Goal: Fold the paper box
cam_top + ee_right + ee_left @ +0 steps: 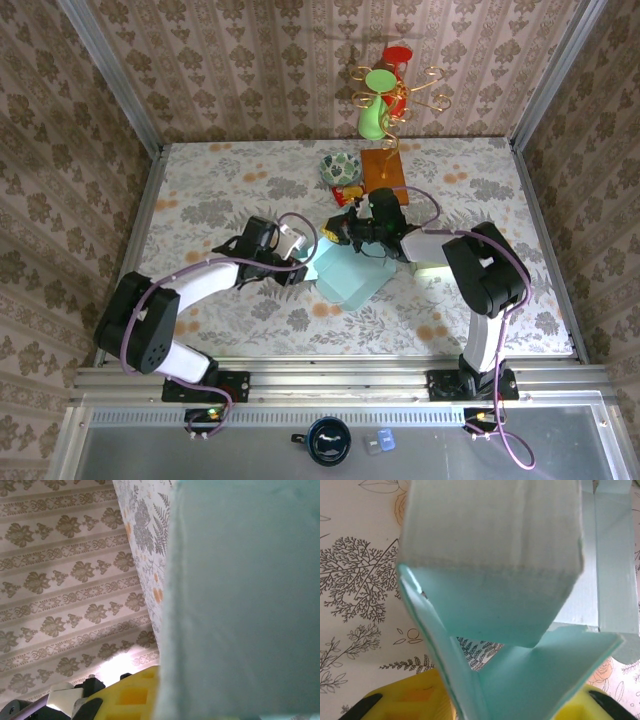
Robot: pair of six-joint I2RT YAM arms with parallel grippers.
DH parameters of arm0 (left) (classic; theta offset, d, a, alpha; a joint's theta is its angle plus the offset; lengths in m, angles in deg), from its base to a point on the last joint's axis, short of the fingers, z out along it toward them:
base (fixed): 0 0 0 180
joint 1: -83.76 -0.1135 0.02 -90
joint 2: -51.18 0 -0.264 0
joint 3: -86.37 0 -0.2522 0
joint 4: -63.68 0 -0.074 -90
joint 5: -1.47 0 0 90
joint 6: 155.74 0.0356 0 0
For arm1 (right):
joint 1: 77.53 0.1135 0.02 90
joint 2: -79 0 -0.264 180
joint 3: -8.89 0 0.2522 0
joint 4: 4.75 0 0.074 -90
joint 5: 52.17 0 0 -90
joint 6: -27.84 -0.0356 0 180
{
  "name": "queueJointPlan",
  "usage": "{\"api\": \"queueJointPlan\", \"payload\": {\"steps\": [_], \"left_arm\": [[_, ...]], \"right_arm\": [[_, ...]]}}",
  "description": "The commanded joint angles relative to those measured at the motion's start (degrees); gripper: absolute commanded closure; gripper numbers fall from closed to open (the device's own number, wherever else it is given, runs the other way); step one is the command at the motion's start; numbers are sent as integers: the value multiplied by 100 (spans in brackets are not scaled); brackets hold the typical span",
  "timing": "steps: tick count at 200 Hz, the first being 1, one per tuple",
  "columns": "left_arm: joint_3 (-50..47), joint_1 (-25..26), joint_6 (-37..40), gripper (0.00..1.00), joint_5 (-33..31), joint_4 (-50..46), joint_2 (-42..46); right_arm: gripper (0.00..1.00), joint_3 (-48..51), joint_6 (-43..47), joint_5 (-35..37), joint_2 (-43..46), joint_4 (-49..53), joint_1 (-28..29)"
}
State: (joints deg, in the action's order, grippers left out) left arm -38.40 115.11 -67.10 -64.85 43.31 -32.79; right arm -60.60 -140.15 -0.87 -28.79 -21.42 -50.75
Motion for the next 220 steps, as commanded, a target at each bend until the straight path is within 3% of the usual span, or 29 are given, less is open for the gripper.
{"api": "queueJointPlan", "payload": {"steps": [1,79,136,220], "left_arm": [[155,163,-214,66,-287,215,-56],[97,625,-937,67,-1626,354,-109],[205,901,-1559,67,-2532,214,-286],[360,1063,-2304,68,-2935,454,-539]], "right_arm": [[100,317,-189,323,-66,-225,175],[100,1367,-798,1498,289,-1957,476],[100,1586,-1063,1932,372,-2389,696],[100,1867,-1242,2450,190,-2810,994]]}}
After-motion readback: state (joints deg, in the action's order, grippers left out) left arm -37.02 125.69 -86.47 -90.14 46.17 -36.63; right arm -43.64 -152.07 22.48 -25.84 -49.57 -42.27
